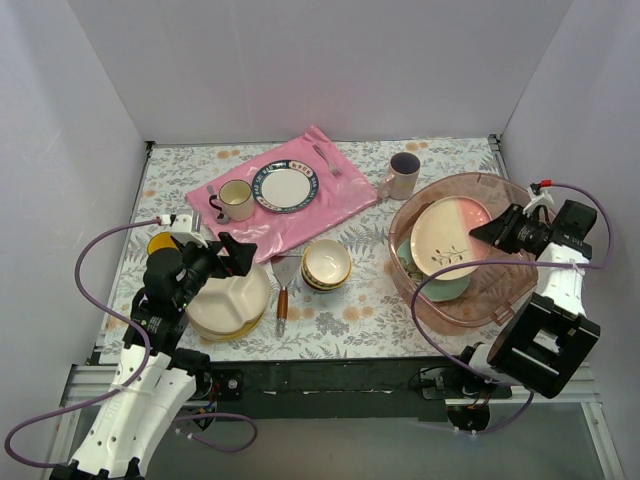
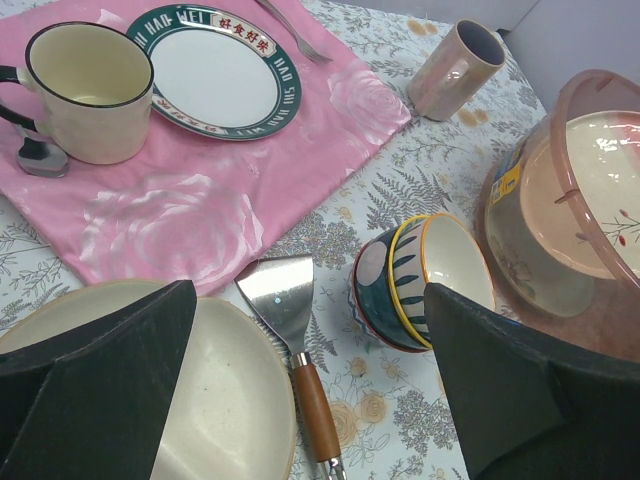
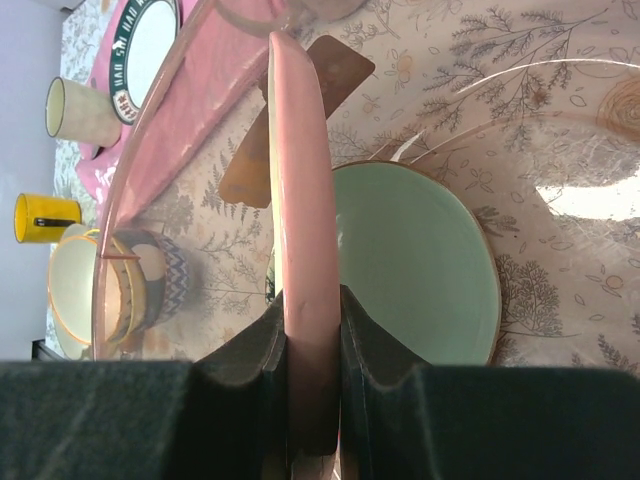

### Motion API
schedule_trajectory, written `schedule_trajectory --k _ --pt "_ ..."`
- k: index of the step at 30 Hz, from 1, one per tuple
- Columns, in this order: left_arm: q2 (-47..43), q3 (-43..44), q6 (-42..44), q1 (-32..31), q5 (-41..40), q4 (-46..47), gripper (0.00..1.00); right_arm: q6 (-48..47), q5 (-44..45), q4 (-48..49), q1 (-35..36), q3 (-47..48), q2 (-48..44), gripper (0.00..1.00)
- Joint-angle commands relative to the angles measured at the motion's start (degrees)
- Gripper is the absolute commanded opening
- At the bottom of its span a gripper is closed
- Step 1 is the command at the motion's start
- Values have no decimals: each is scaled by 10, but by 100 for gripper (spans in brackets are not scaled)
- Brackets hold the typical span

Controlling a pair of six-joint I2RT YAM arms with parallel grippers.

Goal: Place the mixed dishes into the plastic bin
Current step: Place the plate in the plastic bin.

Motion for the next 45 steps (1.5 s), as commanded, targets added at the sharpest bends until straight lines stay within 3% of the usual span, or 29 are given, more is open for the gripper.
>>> schedule_trajectory --k 1,23,45 --pt "-6 -3 6 1 -5 7 98 2 -21 10 14 10 -14 1" --pt "-8 -3 5 2 -7 7 98 -22 34 -8 48 -7 1 17" --pt "-9 -3 5 2 -8 6 98 -48 97 -20 55 -7 9 46"
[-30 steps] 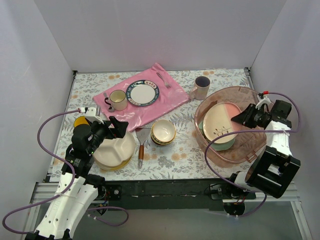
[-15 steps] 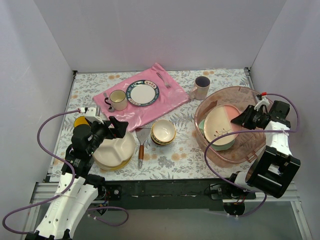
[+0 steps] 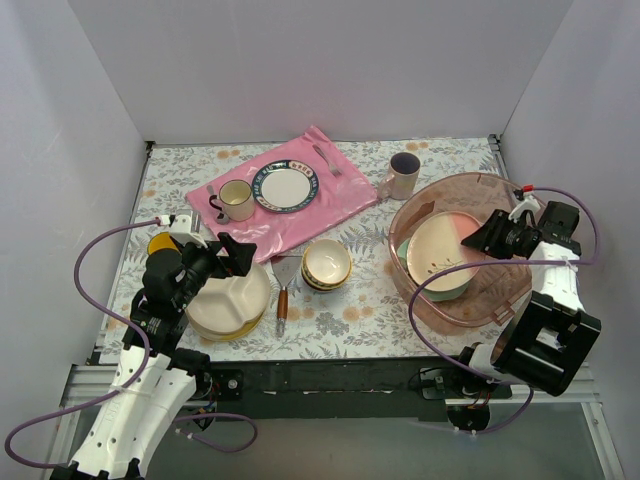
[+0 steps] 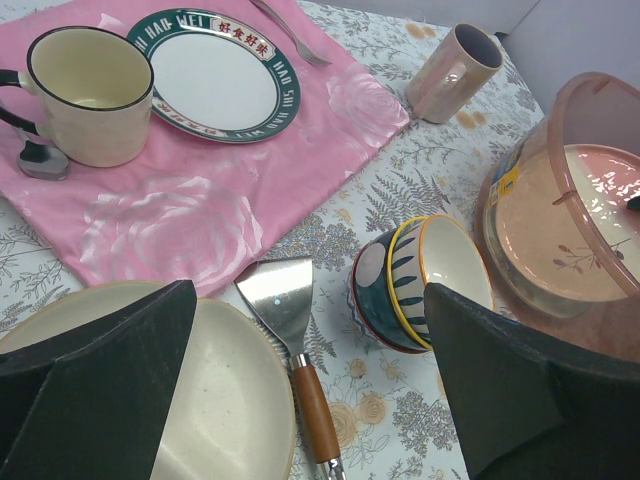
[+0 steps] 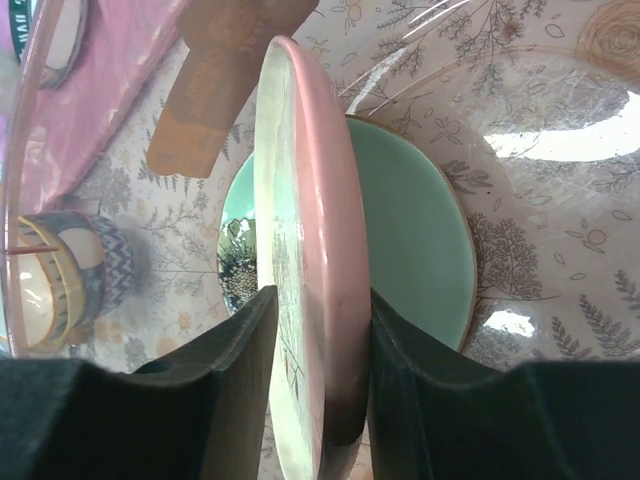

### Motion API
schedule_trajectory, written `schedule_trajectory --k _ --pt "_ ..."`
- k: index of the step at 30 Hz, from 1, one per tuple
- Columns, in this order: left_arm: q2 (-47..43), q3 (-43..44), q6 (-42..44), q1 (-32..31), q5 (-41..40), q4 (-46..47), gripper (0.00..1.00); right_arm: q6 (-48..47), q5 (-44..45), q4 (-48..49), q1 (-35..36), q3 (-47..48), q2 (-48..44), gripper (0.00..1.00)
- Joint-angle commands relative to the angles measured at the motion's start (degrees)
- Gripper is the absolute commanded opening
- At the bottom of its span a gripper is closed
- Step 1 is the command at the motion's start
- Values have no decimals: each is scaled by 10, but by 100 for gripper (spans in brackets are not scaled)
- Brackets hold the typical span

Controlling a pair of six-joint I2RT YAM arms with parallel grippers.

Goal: Place the mixed dishes into the plastic bin
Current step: Place the plate in the plastic bin.

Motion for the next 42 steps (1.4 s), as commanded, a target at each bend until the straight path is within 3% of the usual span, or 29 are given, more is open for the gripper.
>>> schedule_trajectory --k 1,12,42 --pt "-5 -3 5 2 -7 7 98 -18 4 9 8 11 3 47" --pt "-7 -3 6 2 -6 7 98 -29 37 5 20 12 14 61" --pt "-11 -3 6 1 0 9 98 -69 130 -15 55 33 69 78"
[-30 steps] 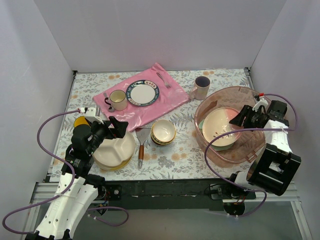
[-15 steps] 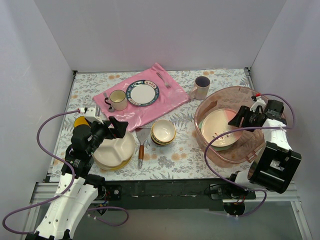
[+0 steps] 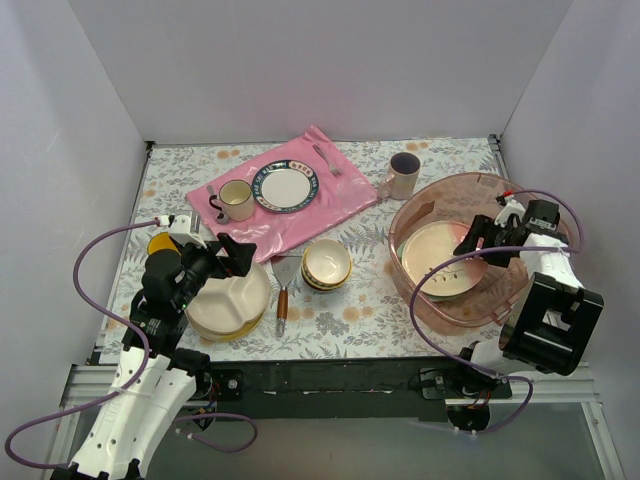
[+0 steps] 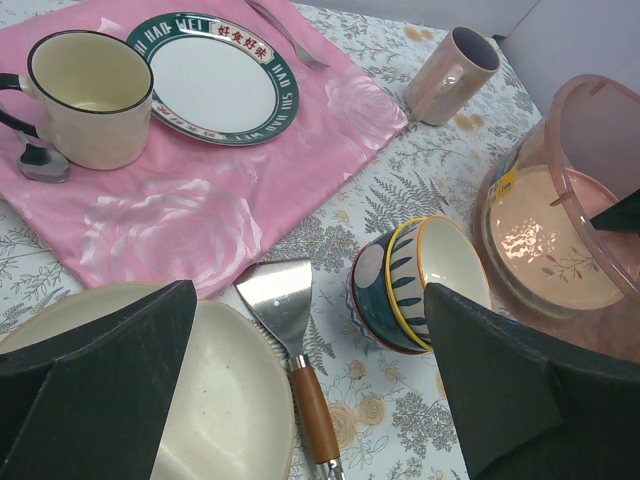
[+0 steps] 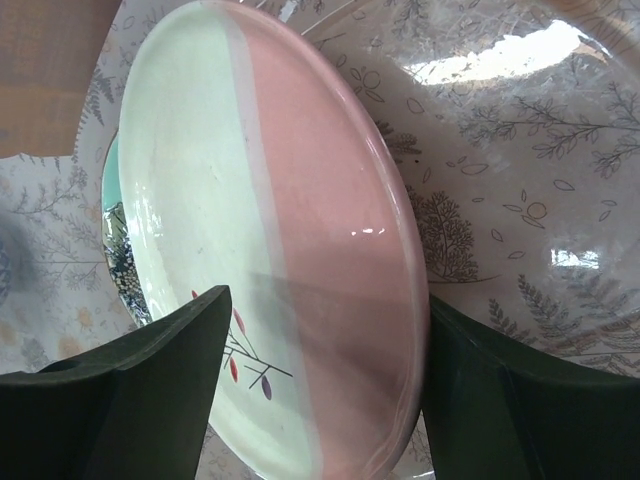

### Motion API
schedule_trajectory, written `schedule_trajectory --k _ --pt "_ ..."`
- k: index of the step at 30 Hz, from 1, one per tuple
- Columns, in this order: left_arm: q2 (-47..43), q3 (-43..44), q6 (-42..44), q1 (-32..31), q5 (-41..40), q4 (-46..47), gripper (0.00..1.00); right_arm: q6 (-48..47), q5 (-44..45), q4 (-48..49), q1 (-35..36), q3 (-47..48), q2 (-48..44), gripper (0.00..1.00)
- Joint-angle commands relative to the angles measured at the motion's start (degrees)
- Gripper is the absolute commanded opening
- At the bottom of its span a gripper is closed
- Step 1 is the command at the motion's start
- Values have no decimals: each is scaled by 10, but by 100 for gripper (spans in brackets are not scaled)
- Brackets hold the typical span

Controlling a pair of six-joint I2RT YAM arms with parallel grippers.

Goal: Place the mixed dishes into the plastic bin
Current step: Place the plate in the plastic bin.

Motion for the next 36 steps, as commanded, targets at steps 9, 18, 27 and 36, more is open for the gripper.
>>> schedule_trajectory --k 9,18,27,36 --pt "-8 -4 6 1 -1 9 98 -26 38 -8 31 33 20 80" --pt "-11 -4 7 2 1 10 98 -46 79 -13 61 39 26 88" --pt "-14 -4 6 2 1 11 98 -70 108 -24 72 43 24 90" --pt "-16 -4 7 2 5 11 98 -104 155 -31 79 48 12 99"
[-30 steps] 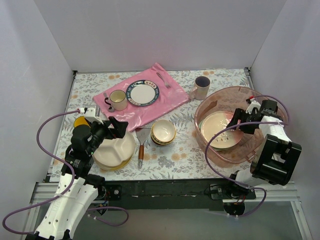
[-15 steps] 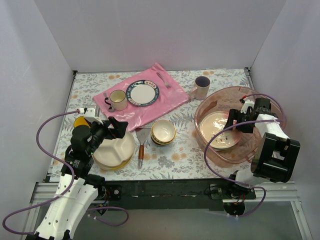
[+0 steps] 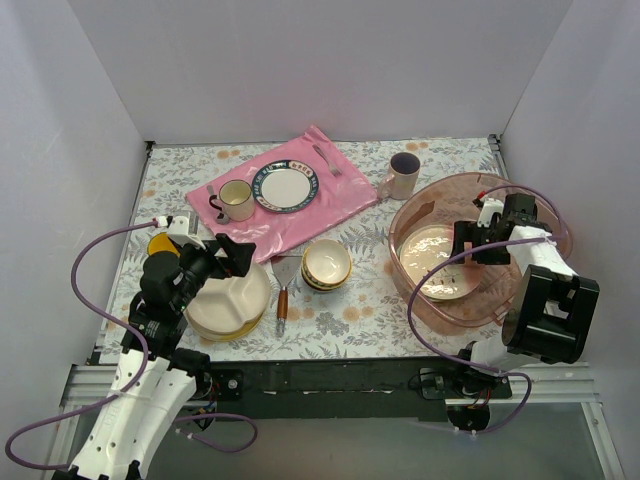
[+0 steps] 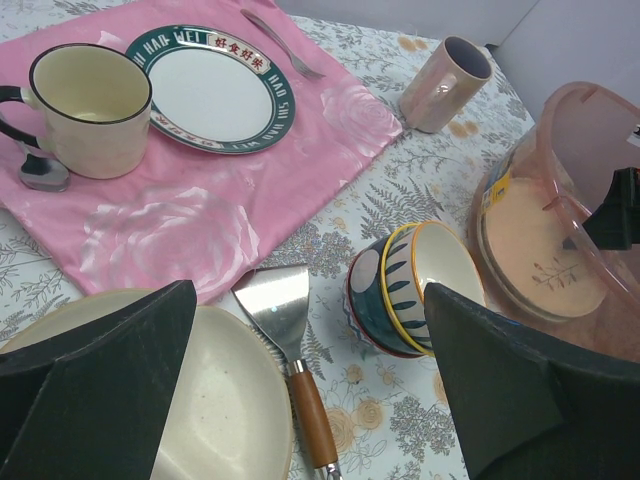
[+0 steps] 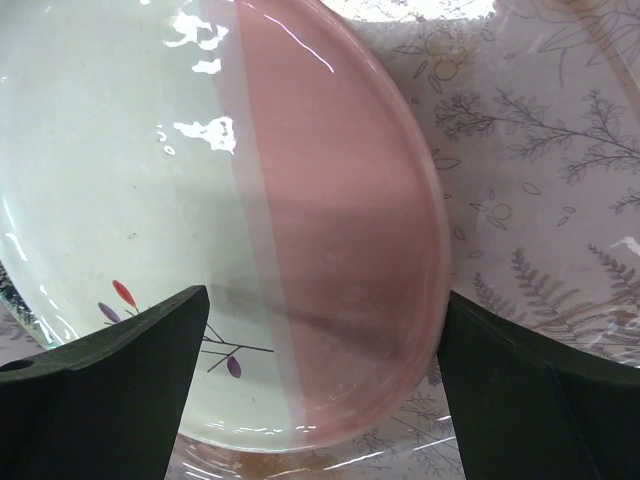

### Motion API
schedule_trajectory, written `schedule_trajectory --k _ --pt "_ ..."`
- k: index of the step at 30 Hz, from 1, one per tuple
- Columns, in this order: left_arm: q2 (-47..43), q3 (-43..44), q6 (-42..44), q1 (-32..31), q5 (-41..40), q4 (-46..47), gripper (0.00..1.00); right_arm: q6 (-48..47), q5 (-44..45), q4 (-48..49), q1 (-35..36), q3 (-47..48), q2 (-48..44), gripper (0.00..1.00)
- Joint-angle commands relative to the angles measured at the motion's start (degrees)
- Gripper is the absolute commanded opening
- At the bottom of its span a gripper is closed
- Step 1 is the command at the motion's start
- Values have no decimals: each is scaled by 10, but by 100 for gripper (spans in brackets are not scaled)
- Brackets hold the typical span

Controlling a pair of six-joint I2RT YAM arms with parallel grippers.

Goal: Place the mixed dishes into the plastic bin
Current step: Place the plate in the plastic bin.

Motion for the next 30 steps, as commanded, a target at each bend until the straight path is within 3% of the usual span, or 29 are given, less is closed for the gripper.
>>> schedule_trajectory --k 1,22,30 --pt "-7 -4 8 2 4 8 98 -28 26 -2 4 28 -25 99" --pt "0 -4 6 2 2 6 98 -95 6 -16 4 55 -163 98" --pt "10 -3 2 1 -2 3 98 -104 -65 -14 4 72 -217 98"
